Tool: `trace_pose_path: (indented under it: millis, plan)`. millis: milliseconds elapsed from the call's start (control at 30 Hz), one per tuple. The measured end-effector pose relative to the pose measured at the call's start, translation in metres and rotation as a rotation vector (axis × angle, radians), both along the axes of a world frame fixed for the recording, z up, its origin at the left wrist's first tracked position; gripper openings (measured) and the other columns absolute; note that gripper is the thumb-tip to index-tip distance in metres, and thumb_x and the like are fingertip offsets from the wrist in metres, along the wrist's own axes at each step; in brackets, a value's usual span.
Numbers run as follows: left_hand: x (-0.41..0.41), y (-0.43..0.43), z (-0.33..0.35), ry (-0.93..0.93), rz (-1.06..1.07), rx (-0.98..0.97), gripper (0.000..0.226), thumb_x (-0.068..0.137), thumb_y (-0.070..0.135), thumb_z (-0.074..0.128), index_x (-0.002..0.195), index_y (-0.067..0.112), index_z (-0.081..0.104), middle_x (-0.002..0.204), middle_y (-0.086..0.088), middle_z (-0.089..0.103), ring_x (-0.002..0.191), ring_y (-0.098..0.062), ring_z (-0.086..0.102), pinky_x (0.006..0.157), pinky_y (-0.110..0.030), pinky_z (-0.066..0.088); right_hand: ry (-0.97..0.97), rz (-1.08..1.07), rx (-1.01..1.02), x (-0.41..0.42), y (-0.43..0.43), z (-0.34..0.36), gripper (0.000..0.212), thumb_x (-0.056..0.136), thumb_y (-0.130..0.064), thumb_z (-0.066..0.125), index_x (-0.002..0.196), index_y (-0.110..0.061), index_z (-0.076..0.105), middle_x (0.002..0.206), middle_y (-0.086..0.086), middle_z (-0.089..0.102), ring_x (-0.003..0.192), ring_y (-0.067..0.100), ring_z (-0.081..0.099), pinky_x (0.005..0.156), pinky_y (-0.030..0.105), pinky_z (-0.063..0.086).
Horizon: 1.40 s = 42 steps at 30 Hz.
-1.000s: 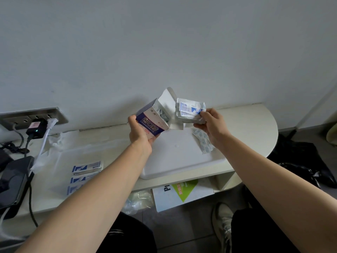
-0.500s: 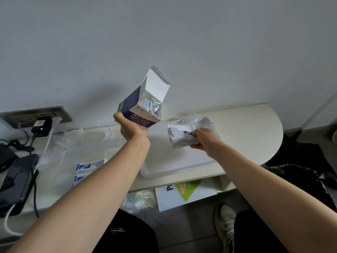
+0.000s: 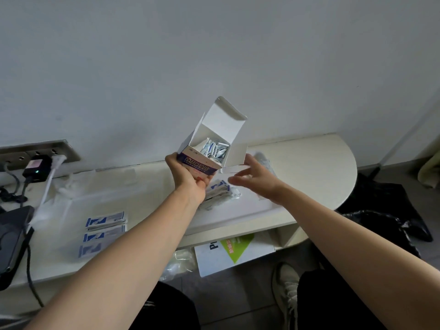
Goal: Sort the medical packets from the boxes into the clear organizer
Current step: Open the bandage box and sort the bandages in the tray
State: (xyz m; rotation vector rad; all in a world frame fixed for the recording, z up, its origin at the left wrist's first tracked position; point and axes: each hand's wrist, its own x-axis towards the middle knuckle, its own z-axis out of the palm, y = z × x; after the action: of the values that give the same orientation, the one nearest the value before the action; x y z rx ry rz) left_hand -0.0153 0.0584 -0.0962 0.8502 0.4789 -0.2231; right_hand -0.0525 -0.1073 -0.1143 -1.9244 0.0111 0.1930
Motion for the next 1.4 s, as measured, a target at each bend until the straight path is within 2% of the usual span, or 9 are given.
trace_pose_path:
  millis: [200, 333, 567, 667, 767, 867, 1033, 1233, 1400]
  plan:
    - [-0.005, -0.035, -0.006, -0.019, -0.367, 0.185, 0.055, 0.088, 0.053, 0.031, 0.104, 0.014, 0.067, 0.088, -0.008, 0.069, 0.085, -0.025, 0.063, 0.080, -0.035, 0.049, -0.161, -0.097, 0.177, -0.007, -0.008, 0.019, 0.037, 0.080, -0.009, 0.074, 0.115, -0.016, 0.064, 0.104, -0.005, 0.070, 0.092, 0.002, 0.067, 0.088, 0.026, 0.055]
    - [-0.002, -0.057, -0.012, -0.096, -0.520, 0.453, 0.065, 0.095, 0.063, 0.025, 0.103, 0.014, 0.066, 0.098, -0.010, 0.069, 0.090, -0.022, 0.062, 0.076, -0.034, 0.049, -0.223, -0.288, 0.224, -0.006, -0.039, 0.022, 0.036, 0.082, -0.005, 0.071, 0.116, -0.010, 0.061, 0.098, -0.001, 0.069, 0.079, 0.002, 0.066, 0.062, 0.013, 0.050]
    - [0.015, -0.059, -0.044, -0.355, -0.508, 1.110, 0.016, 0.089, 0.021, 0.052, 0.093, 0.020, 0.067, 0.079, 0.005, 0.061, 0.074, -0.021, 0.055, 0.069, -0.031, 0.045, -0.203, -0.790, 0.096, -0.001, -0.104, -0.001, 0.029, 0.069, -0.014, 0.079, 0.089, -0.027, 0.062, 0.094, 0.001, 0.071, 0.082, 0.015, 0.068, 0.065, 0.035, 0.056]
    - [0.016, -0.054, -0.047, -0.426, -0.600, 1.321, 0.020, 0.089, 0.019, 0.051, 0.101, 0.023, 0.067, 0.091, 0.006, 0.062, 0.081, -0.020, 0.060, 0.074, -0.030, 0.048, -0.076, -0.831, 0.057, 0.001, -0.122, -0.021, 0.039, 0.062, -0.021, 0.082, 0.096, -0.014, 0.063, 0.098, 0.012, 0.071, 0.080, 0.019, 0.066, 0.061, 0.033, 0.055]
    - [0.020, -0.051, -0.051, -0.454, -0.645, 1.433, 0.022, 0.088, 0.020, 0.052, 0.104, 0.025, 0.067, 0.106, 0.003, 0.064, 0.095, -0.021, 0.062, 0.080, -0.030, 0.049, 0.169, -0.822, -0.034, 0.008, -0.126, -0.039, 0.082, 0.046, -0.043, 0.084, 0.114, -0.007, 0.054, 0.118, 0.011, 0.056, 0.094, 0.023, 0.062, 0.073, 0.036, 0.058]
    - [0.023, -0.050, -0.055, -0.463, -0.689, 1.467, 0.021, 0.088, 0.020, 0.053, 0.101, 0.025, 0.068, 0.109, 0.001, 0.065, 0.099, -0.020, 0.061, 0.085, -0.031, 0.050, 0.364, -0.875, -0.095, 0.006, -0.116, -0.033, 0.073, 0.067, -0.028, 0.080, 0.121, -0.003, 0.039, 0.117, 0.012, 0.044, 0.099, 0.023, 0.056, 0.058, 0.031, 0.054]
    - [0.028, -0.046, -0.051, -0.564, -0.613, 1.618, 0.020, 0.088, 0.020, 0.053, 0.100, 0.024, 0.068, 0.117, -0.005, 0.055, 0.113, -0.024, 0.049, 0.088, -0.031, 0.043, 0.589, -0.555, -0.153, -0.004, -0.107, -0.021, 0.024, 0.086, -0.030, 0.063, 0.092, -0.010, 0.052, 0.064, 0.005, 0.049, 0.050, 0.014, 0.042, 0.043, 0.019, 0.031]
    - [0.047, -0.048, -0.046, -0.839, -0.748, 1.850, 0.030, 0.089, 0.026, 0.056, 0.118, 0.021, 0.064, 0.155, -0.004, 0.025, 0.137, -0.027, 0.021, 0.106, -0.037, 0.030, 0.300, -0.207, -0.178, 0.009, -0.075, -0.003, 0.018, 0.091, -0.022, 0.061, 0.078, -0.010, 0.058, 0.064, 0.003, 0.054, 0.054, 0.014, 0.049, 0.049, 0.022, 0.041]
    - [0.067, -0.057, -0.055, -0.830, -0.967, 1.913, 0.046, 0.093, 0.038, 0.052, 0.133, 0.017, 0.053, 0.161, 0.001, 0.010, 0.145, -0.026, 0.009, 0.114, -0.040, 0.022, 0.125, -0.225, -0.281, 0.032, -0.056, -0.013, 0.004, 0.087, -0.014, 0.062, 0.083, -0.016, 0.062, 0.082, 0.014, 0.069, 0.066, 0.021, 0.062, 0.060, 0.035, 0.052]
